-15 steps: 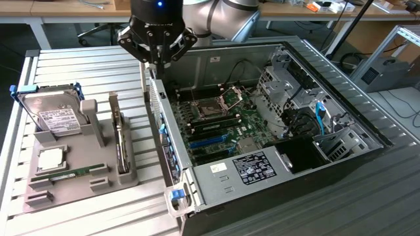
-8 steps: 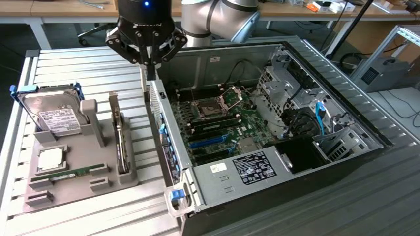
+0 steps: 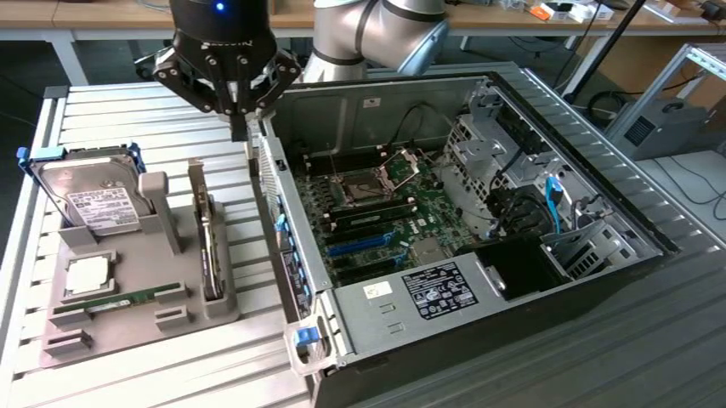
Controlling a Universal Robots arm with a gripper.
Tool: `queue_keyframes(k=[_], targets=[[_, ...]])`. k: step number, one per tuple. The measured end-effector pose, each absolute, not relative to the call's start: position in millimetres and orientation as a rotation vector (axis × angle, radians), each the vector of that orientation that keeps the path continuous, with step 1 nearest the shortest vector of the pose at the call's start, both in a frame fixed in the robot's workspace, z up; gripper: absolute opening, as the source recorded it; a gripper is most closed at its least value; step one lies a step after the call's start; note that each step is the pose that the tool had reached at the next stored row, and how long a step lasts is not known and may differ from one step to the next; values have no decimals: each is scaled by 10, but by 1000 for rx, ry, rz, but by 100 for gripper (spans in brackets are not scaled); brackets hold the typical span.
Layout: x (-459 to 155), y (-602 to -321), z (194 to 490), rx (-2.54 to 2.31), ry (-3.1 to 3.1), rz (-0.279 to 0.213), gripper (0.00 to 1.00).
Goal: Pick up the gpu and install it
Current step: 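Reach for the gpu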
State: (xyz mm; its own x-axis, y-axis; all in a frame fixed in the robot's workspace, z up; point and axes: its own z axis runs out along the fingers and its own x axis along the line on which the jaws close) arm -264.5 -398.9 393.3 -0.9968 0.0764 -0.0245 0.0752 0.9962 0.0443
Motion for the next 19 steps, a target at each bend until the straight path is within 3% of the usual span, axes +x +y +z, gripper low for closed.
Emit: queue_keyframes(k=[19], targets=[[-3189, -3989, 3932, 118, 3112, 68, 11]])
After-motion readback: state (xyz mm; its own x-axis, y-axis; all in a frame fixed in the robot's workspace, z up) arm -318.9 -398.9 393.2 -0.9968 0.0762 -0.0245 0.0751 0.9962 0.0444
